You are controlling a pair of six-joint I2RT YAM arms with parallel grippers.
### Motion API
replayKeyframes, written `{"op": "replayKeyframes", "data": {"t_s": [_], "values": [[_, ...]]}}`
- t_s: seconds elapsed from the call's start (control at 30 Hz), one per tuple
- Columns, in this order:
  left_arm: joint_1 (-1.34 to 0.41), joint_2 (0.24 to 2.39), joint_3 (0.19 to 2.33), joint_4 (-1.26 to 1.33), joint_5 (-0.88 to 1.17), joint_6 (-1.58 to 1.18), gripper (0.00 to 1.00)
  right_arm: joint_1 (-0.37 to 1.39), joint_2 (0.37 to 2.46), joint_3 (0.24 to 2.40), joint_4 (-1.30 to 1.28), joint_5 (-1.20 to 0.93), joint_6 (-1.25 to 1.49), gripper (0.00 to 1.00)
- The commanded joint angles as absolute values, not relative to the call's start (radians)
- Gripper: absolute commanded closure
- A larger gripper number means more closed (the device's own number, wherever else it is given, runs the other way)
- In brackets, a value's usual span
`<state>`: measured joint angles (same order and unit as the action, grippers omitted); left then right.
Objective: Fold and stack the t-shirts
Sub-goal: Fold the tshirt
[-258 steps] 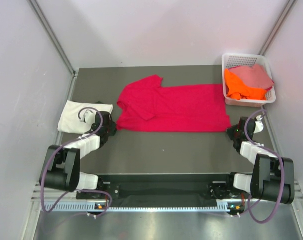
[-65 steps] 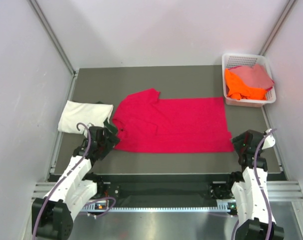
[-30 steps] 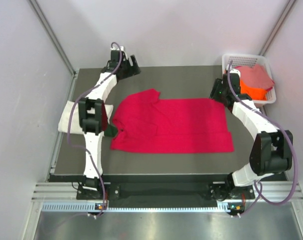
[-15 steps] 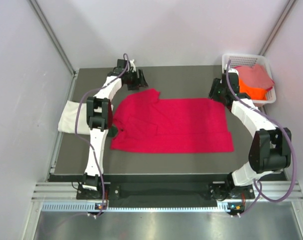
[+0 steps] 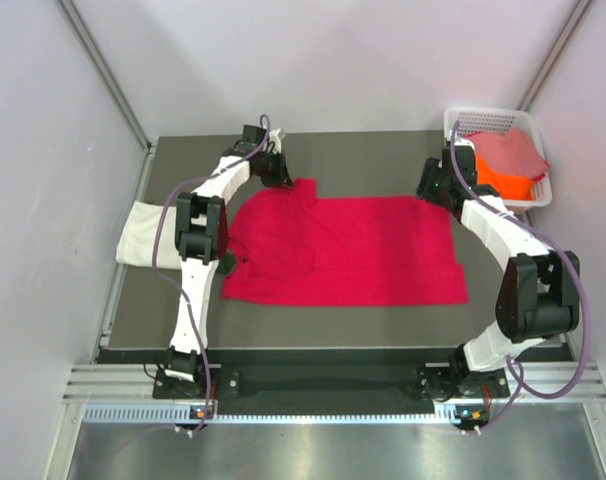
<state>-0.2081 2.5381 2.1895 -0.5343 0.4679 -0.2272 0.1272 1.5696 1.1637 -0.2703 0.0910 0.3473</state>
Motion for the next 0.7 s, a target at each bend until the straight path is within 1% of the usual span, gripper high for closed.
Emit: {"op": "replayKeyframes", "data": {"t_s": [0.0, 0.13, 0.2, 0.67], "values": [[-0.189, 2.505, 2.157, -0.566, 0.382, -0.216, 1.0, 0.135, 1.612, 1.247, -0.259, 0.09, 0.325, 0.5], [-0.157, 2.435, 2.044, -0.444, 0.336, -0.25, 1.0, 0.152, 1.68, 1.325, -0.307, 0.103, 0.311, 0.53], [-0.137, 2.401, 2.02, -0.419, 0.327, -0.262, 1.0, 0.164, 1.724, 1.373, -0.316, 0.113, 0.302, 0.53], [-0.08, 2.395, 2.0, -0.423, 0.258, -0.27, 1.0, 0.166, 2.028, 1.715, -0.437, 0.175, 0.279, 0.54]]}}
